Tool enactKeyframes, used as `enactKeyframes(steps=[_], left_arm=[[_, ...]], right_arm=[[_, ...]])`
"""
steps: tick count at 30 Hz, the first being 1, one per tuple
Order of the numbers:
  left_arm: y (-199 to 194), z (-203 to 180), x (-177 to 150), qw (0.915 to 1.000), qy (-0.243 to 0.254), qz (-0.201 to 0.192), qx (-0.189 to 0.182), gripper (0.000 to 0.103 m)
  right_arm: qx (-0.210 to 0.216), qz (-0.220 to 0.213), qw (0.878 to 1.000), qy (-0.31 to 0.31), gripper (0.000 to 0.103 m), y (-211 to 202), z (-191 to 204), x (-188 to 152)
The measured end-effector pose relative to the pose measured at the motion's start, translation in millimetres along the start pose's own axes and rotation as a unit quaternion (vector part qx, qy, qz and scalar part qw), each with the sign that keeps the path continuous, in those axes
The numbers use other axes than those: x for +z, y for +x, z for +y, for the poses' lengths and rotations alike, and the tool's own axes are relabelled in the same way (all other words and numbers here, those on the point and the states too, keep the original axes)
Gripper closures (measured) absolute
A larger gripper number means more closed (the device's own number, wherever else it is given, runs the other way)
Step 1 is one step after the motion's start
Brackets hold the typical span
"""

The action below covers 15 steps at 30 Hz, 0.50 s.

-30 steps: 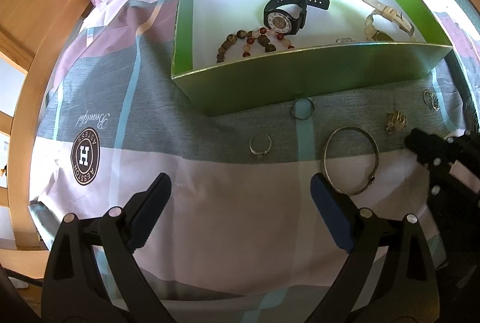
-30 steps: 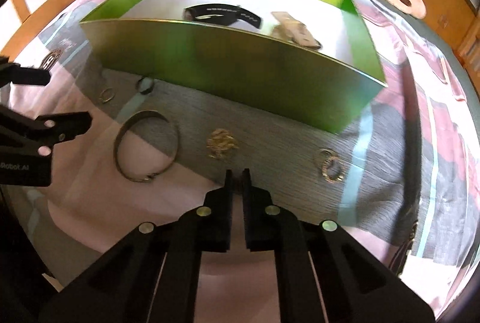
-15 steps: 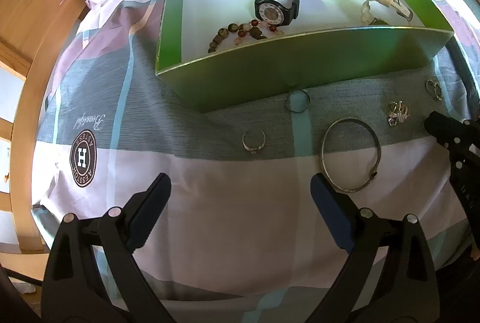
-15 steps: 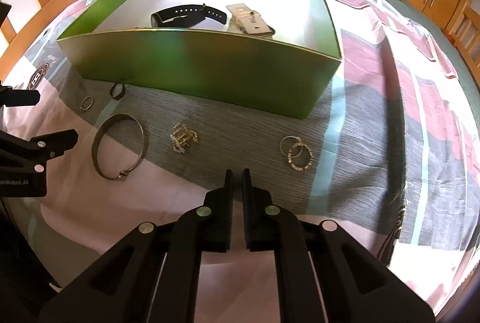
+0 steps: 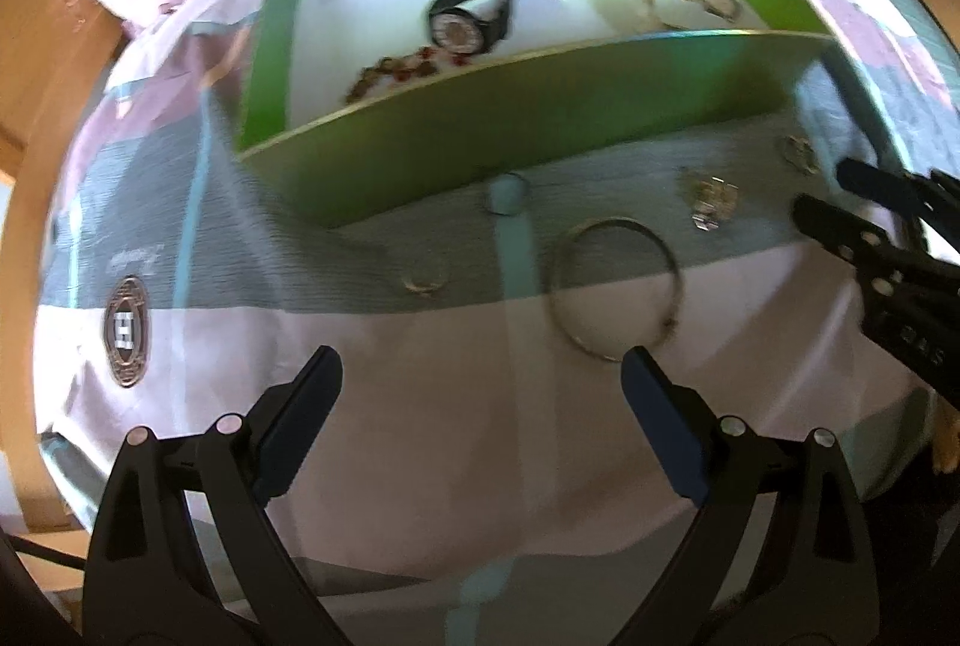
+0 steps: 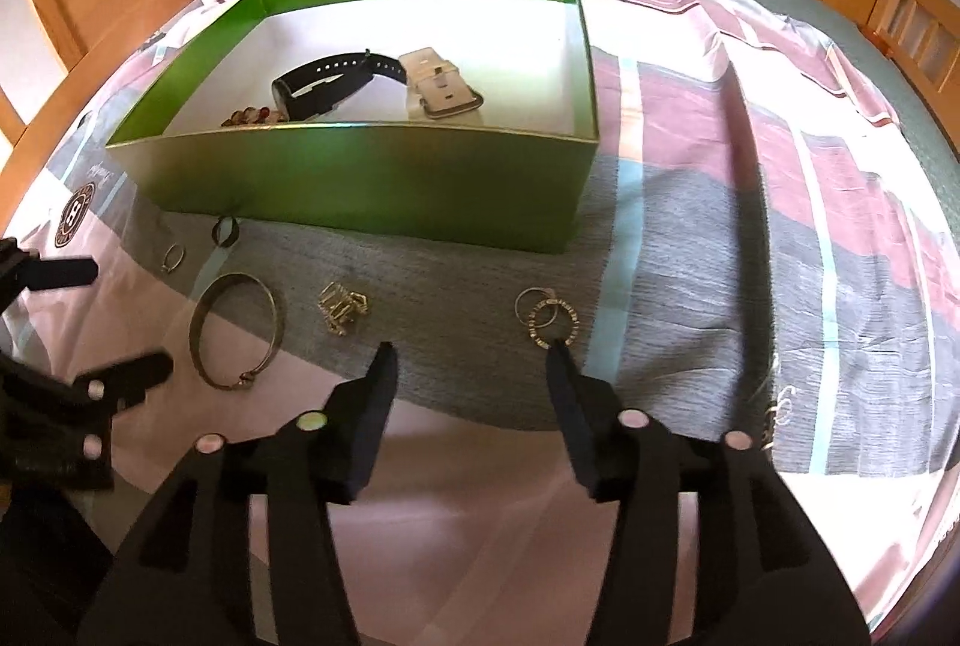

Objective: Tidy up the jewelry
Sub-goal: 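Grasp the silver bangle with the left tool while the right tool grasps the gold filigree charm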

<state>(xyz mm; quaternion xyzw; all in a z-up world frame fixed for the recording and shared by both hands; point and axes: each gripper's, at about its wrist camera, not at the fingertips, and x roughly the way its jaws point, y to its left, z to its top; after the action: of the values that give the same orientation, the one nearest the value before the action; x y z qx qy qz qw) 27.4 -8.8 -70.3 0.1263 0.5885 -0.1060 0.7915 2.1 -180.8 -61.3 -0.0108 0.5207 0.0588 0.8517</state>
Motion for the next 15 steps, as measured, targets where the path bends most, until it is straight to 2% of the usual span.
enactKeyframes(steps=[4, 7, 11, 15], left_arm=[[-8, 8, 0, 0.9981, -0.015, 0.001, -0.061, 0.010], [-10, 20, 2, 0.9954, -0.041, 0.001, -0.087, 0.010], [-7, 18, -2, 0.9937, -0.055, 0.010, -0.096, 0.010], [0, 2, -3, 0.9957, -0.038, 0.011, -0.084, 0.010]], right_arm=[[-0.001, -0.009, 1.000, 0.017, 0.045, -6, -9, 4], [0.001, -0.009, 1.000, 0.026, 0.045, -5, -13, 5], [-0.007, 0.000, 1.000, 0.018, 0.045, 0, -10, 4], [-0.005, 0.011, 1.000, 0.003, 0.045, 5, -5, 2]])
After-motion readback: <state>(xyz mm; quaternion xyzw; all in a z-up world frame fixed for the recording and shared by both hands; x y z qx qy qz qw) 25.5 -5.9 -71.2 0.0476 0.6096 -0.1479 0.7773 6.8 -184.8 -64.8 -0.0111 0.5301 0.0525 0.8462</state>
